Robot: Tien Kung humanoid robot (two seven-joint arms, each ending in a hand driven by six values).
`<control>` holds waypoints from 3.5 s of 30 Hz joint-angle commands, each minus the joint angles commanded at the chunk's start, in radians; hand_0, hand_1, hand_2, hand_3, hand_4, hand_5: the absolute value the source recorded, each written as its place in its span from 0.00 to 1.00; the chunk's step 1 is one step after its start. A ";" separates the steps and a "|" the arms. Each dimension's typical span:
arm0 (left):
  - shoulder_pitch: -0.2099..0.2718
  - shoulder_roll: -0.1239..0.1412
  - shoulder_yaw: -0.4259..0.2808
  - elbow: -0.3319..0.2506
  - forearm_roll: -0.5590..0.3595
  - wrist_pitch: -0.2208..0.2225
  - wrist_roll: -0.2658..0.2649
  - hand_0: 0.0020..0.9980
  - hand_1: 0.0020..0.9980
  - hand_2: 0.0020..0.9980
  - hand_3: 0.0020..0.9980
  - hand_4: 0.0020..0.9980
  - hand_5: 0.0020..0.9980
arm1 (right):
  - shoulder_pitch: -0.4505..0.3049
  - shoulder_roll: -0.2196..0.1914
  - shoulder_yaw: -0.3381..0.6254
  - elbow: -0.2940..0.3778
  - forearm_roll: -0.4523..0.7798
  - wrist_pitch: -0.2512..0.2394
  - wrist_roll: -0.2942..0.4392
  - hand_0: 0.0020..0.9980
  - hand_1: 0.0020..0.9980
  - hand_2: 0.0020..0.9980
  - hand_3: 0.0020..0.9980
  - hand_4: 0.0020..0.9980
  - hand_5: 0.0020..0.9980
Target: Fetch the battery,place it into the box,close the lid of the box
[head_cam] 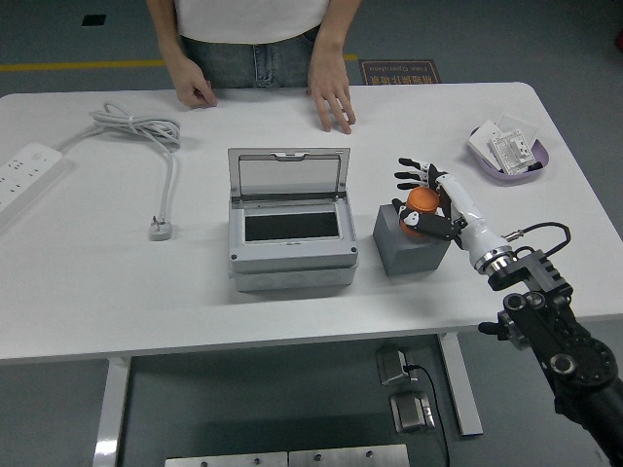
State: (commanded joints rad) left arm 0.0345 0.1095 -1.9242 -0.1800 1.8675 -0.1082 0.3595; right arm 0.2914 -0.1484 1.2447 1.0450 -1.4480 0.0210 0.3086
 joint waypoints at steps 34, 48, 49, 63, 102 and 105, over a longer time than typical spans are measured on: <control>0.001 0.004 0.019 0.000 -0.003 0.008 -0.005 0.59 0.64 0.64 0.66 0.72 0.28 | -0.014 0.029 -0.051 -0.026 0.281 -0.034 0.043 0.53 0.66 0.63 0.65 0.41 0.03; -0.003 0.003 0.022 0.000 -0.003 0.012 -0.010 0.59 0.64 0.64 0.66 0.72 0.28 | -0.015 0.032 -0.050 -0.027 0.284 -0.040 0.040 0.53 0.61 0.56 0.55 0.17 0.05; -0.004 0.003 0.023 0.000 -0.003 0.012 -0.010 0.59 0.64 0.64 0.66 0.72 0.28 | -0.015 0.032 -0.050 -0.027 0.284 -0.040 0.040 0.53 0.61 0.56 0.55 0.17 0.05; -0.003 0.002 0.026 0.000 -0.005 0.016 -0.016 0.60 0.64 0.63 0.66 0.72 0.28 | -0.015 0.033 -0.055 -0.022 0.278 -0.057 0.034 0.53 0.48 0.42 0.46 0.19 0.00; -0.003 0.002 0.015 0.000 0.014 0.023 -0.019 0.60 0.63 0.63 0.65 0.72 0.26 | 0.007 0.016 -0.023 -0.035 0.166 0.017 0.019 0.52 0.66 0.67 0.77 0.87 0.39; -0.003 0.002 0.016 0.000 0.014 0.024 -0.018 0.60 0.63 0.63 0.65 0.72 0.26 | 0.008 0.015 -0.021 -0.033 0.159 0.019 0.019 0.51 0.74 0.76 0.83 0.98 0.54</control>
State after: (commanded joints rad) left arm 0.0311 0.1111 -1.9084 -0.1800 1.8811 -0.0845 0.3411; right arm 0.2994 -0.1331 1.2242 1.0124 -1.2888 0.0398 0.3272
